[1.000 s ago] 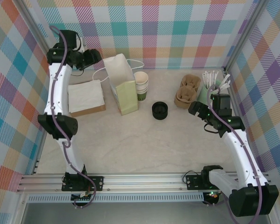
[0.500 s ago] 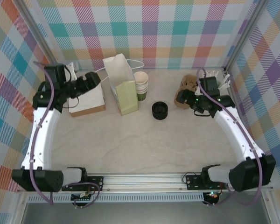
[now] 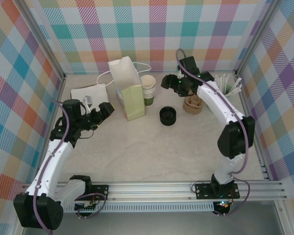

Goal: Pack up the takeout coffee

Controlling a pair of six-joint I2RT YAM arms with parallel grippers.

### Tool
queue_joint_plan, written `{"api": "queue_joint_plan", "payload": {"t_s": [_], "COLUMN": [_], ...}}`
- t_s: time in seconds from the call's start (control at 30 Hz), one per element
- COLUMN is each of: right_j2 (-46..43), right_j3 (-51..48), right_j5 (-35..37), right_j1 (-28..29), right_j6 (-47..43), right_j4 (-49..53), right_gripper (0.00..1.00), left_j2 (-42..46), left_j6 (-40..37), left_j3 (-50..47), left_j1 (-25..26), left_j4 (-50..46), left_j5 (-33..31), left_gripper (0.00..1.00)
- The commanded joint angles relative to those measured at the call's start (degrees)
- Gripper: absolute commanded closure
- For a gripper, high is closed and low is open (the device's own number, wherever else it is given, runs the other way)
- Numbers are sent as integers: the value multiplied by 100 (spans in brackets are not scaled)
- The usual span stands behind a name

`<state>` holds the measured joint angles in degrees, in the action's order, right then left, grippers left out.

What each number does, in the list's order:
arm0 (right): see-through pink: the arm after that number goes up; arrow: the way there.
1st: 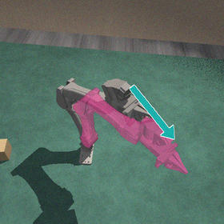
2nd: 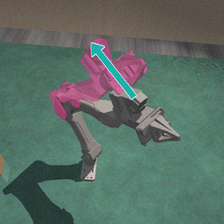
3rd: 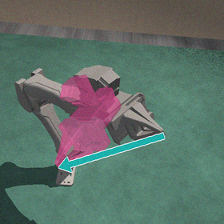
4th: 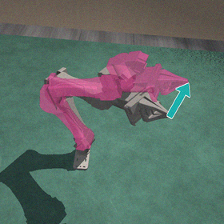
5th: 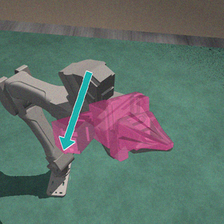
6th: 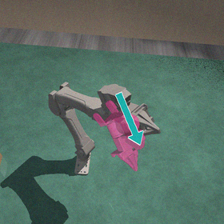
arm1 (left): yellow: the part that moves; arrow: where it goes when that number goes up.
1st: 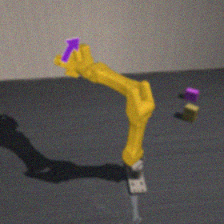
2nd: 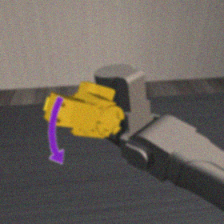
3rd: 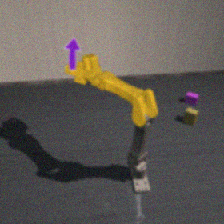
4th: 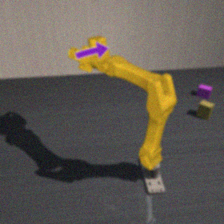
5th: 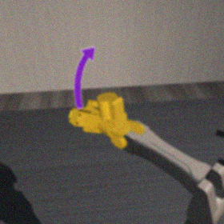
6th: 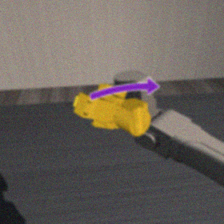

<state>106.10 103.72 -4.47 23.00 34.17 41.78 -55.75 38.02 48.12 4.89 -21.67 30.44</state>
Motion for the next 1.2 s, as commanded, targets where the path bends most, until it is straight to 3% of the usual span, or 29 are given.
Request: {"api": "queue_joint_plan", "payload": {"t_s": [0.0,0.23,0.5,0.8,1.17], "right_j2": [445,1444,2225,2554,2557], "right_j3": [698,1972,2981,3454,3754], "right_j5": [-118,-256,-256,-265,-145], "right_j1": [98,256,351,363,370], "right_j6": [90,142,165,153,-31], "right_j4": [301,645,1013,1216,1510], "right_gripper": [24,34,52,78,96], "left_j2": [112,26,22,61,-18], "left_j6": [278,276,265,198,33], "left_j3": [-237,-488,-490,-348,-175], "left_j1": [117,176,206,206,206], "left_j4": [489,528,431,226,41], "left_j5": [79,46,-56,-174,-239], "left_gripper": [1,0,1,0,0]}}
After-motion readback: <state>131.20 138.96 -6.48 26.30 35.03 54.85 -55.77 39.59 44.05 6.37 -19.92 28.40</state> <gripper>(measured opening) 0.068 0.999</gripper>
